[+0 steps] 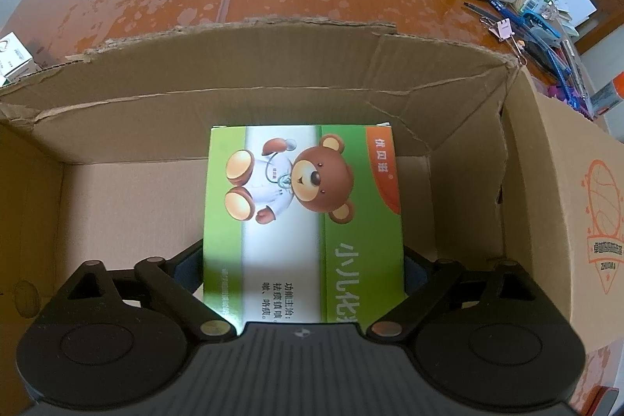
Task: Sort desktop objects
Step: 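Lower the green box into the cardboard box with the right gripper, then open the right gripper to release the green box inside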
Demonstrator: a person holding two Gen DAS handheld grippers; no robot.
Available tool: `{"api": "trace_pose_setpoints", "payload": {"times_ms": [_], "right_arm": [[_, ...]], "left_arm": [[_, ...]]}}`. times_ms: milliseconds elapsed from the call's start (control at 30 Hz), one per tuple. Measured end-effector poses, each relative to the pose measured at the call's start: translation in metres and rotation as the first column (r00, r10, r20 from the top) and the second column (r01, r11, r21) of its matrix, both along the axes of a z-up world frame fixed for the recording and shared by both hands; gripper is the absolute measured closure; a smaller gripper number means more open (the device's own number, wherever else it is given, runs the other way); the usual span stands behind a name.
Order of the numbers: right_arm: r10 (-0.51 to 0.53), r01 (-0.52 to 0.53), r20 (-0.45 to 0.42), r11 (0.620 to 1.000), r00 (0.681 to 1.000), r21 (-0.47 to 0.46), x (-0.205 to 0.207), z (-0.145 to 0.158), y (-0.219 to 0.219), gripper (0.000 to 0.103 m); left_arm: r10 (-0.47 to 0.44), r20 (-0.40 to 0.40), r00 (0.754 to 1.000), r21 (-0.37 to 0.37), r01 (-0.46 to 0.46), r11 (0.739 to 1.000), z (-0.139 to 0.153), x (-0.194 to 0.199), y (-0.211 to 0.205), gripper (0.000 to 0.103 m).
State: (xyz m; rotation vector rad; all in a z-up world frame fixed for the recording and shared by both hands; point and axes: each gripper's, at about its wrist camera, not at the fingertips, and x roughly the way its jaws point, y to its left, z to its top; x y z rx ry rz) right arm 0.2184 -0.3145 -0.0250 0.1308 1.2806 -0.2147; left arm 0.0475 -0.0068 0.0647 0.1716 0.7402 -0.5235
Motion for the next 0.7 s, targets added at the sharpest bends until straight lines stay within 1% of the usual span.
{"api": "trace_pose_setpoints", "payload": {"times_ms": [367,500,567,700], "right_arm": [[-0.005,0.006,0.043,1.0,0.999,-0.002,-0.001,0.013,0.002,0.003],[-0.003,0.003,0.072,1.0,0.997,0.004,-0.004,0.024,0.002,0.003],[0.002,-0.004,0.087,1.0,0.996,0.022,-0.006,0.033,0.001,0.003],[0.005,-0.016,0.109,0.994,0.994,0.105,-0.009,0.05,-0.001,0.003]], "left_arm": [[-0.003,0.003,1.0,0.001,0.003,1.0,-0.001,0.0,0.0,0.0],[-0.001,0.006,1.0,0.002,0.001,1.0,0.0,-0.001,0.0,0.0],[0.003,0.004,1.0,0.0,-0.003,1.0,-0.001,0.0,0.0,0.0],[-0.001,0.004,1.0,-0.004,0.001,1.0,-0.001,0.0,0.0,0.0]]}}
